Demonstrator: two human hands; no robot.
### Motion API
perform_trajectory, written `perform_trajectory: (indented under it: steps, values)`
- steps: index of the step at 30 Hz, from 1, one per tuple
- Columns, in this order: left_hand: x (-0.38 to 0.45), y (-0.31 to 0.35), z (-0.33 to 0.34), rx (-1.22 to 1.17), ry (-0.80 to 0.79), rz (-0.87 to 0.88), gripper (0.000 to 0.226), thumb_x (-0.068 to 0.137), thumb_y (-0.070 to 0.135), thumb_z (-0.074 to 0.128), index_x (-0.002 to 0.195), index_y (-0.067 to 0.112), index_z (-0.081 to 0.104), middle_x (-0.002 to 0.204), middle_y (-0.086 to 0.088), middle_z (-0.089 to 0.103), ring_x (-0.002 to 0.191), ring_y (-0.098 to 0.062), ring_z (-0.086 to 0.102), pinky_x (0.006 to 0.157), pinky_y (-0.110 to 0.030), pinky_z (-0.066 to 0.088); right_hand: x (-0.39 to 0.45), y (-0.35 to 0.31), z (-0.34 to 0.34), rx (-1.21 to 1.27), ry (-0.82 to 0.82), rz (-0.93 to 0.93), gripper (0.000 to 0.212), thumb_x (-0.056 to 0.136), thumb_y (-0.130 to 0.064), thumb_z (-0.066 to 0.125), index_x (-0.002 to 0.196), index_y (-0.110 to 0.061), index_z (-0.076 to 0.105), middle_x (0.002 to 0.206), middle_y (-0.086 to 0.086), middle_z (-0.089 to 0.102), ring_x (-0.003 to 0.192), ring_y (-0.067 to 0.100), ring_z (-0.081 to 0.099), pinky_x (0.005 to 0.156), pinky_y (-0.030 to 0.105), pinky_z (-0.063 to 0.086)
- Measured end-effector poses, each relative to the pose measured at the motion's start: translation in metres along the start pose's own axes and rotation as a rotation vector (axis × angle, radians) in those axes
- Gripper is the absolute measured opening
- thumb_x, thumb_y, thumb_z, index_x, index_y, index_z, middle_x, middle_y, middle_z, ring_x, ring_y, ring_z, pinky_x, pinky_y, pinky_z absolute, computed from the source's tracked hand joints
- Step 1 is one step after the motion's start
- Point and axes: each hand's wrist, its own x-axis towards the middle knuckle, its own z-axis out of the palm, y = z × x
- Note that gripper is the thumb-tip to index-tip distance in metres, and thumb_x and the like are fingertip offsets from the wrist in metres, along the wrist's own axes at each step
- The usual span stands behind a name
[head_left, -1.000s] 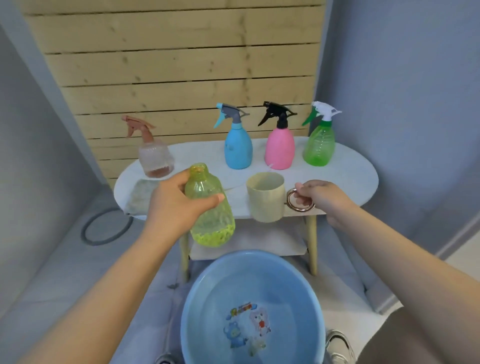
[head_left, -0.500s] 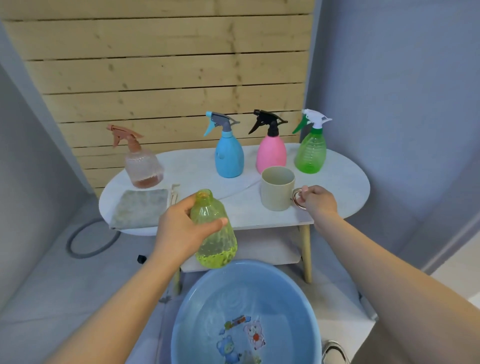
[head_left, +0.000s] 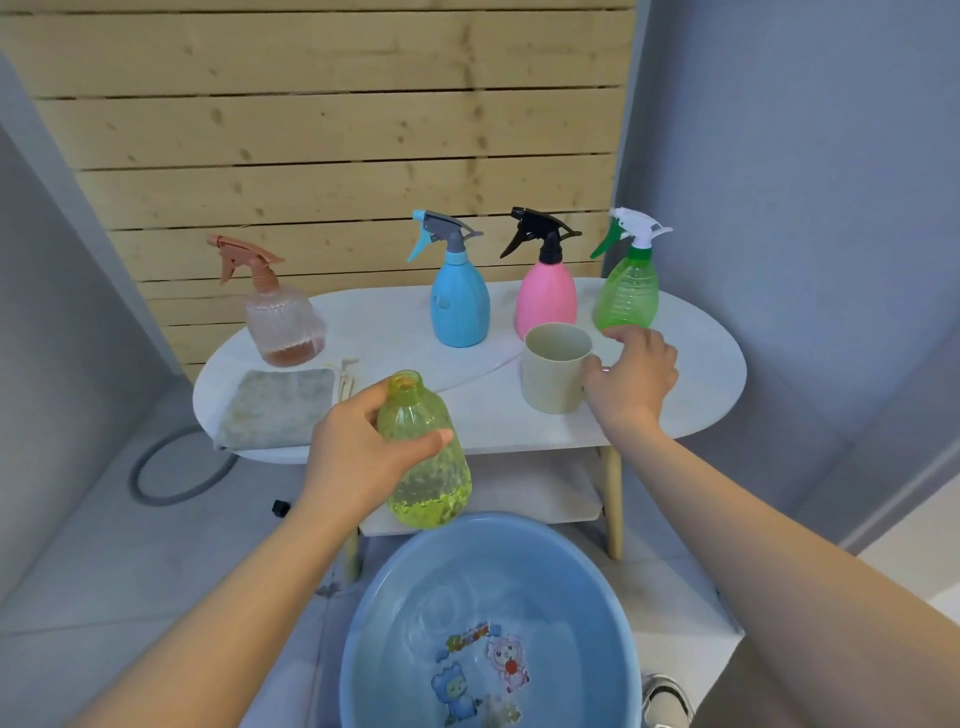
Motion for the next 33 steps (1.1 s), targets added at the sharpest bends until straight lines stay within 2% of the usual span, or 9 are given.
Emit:
perform_trajectory:
  steps: [2,5,7,9,17,22,28,31,33]
  values:
    - [-0.001,0.0,-0.002,-0.005,-0.005,-0.002,0.047,0.064,0.019,0.086,0.107,0.027,0.068,0.089,0.012,0.073,0.084,-0.002,0.068,0.079,-0.023,0.053,-0.01,-0.014,-0.001,0.152,-0.067,-0.18,0.03,0.078,-0.019,0.057,0.106,-0.014,0.062,0.11,0.002,0.056,0.108,0.022,0.044,0.086,0.026,0.031]
    - [-0.001,-0.001,-0.008,-0.014,0.0,-0.002,0.043,0.064,0.022,0.086,0.102,0.031,0.068,0.089,0.013,0.073,0.086,-0.003,0.068,0.08,-0.025,0.053,-0.031,-0.04,-0.003,0.432,-0.631,-0.255,0.039,0.065,-0.026,0.054,0.103,-0.024,0.062,0.103,-0.004,0.058,0.089,0.009,0.051,0.075,0.017,0.04]
    - [-0.002,-0.002,-0.012,-0.037,0.006,-0.006,0.043,0.063,0.02,0.086,0.099,0.035,0.067,0.089,0.014,0.073,0.086,-0.003,0.068,0.08,-0.025,0.053,-0.046,-0.047,0.004,0.314,-1.069,-0.28,0.063,0.064,-0.031,0.064,0.125,-0.029,0.049,0.118,-0.006,0.053,0.101,0.006,0.052,0.086,0.019,0.044]
    - [-0.002,-0.002,-0.015,-0.069,0.014,-0.005,0.042,0.063,0.017,0.086,0.095,0.037,0.066,0.087,0.013,0.074,0.086,-0.005,0.069,0.079,-0.027,0.054,-0.063,-0.048,0.016,0.237,-1.294,-0.307,0.091,0.064,-0.03,0.079,0.141,-0.029,0.028,0.132,-0.006,0.047,0.117,0.007,0.05,0.1,0.028,0.042]
    - [-0.004,-0.006,-0.024,-0.184,0.067,-0.039,0.066,0.063,0.02,0.087,0.119,0.026,0.053,0.109,0.009,0.067,0.097,0.001,0.063,0.085,-0.021,0.051,-0.082,-0.067,0.048,0.463,-1.143,-0.282,0.081,0.052,-0.033,0.086,0.124,-0.031,0.048,0.118,-0.006,0.061,0.112,0.007,0.056,0.096,0.039,0.049]
    - [0.004,-0.02,-0.03,-0.193,-0.011,-0.045,0.079,0.064,0.009,0.086,0.132,0.019,0.046,0.116,0.001,0.065,0.106,-0.01,0.063,0.094,-0.035,0.052,-0.079,-0.077,0.063,0.54,-1.16,-0.271,0.074,0.057,-0.019,0.087,0.122,-0.025,0.052,0.115,-0.001,0.064,0.106,0.012,0.061,0.093,0.042,0.051]
    - [0.01,-0.034,-0.034,-0.095,0.084,-0.056,0.068,0.054,0.027,0.089,0.112,0.034,0.053,0.106,0.011,0.066,0.1,-0.005,0.063,0.092,-0.037,0.052,-0.052,-0.089,0.075,0.511,-1.467,-0.249,0.062,0.069,0.001,0.062,0.127,-0.019,0.051,0.122,-0.007,0.06,0.117,0.007,0.053,0.094,0.021,0.045]
    - [0.011,-0.039,-0.037,-0.09,0.073,-0.077,0.065,0.05,0.035,0.083,0.106,0.041,0.051,0.107,0.014,0.066,0.102,-0.005,0.062,0.092,-0.038,0.052,-0.034,-0.092,0.093,0.167,-0.926,-0.434,0.058,0.079,0.005,0.049,0.129,-0.024,0.053,0.126,-0.007,0.057,0.119,0.019,0.043,0.089,0.018,0.033]
    - [0.013,-0.043,-0.039,-0.087,0.072,-0.083,0.064,0.05,0.035,0.083,0.105,0.042,0.05,0.106,0.015,0.065,0.101,-0.004,0.062,0.091,-0.037,0.052,-0.033,-0.091,0.114,-0.182,-0.762,-0.554,0.06,0.085,-0.002,0.045,0.137,-0.032,0.043,0.142,-0.009,0.043,0.123,0.023,0.033,0.097,0.027,0.023]
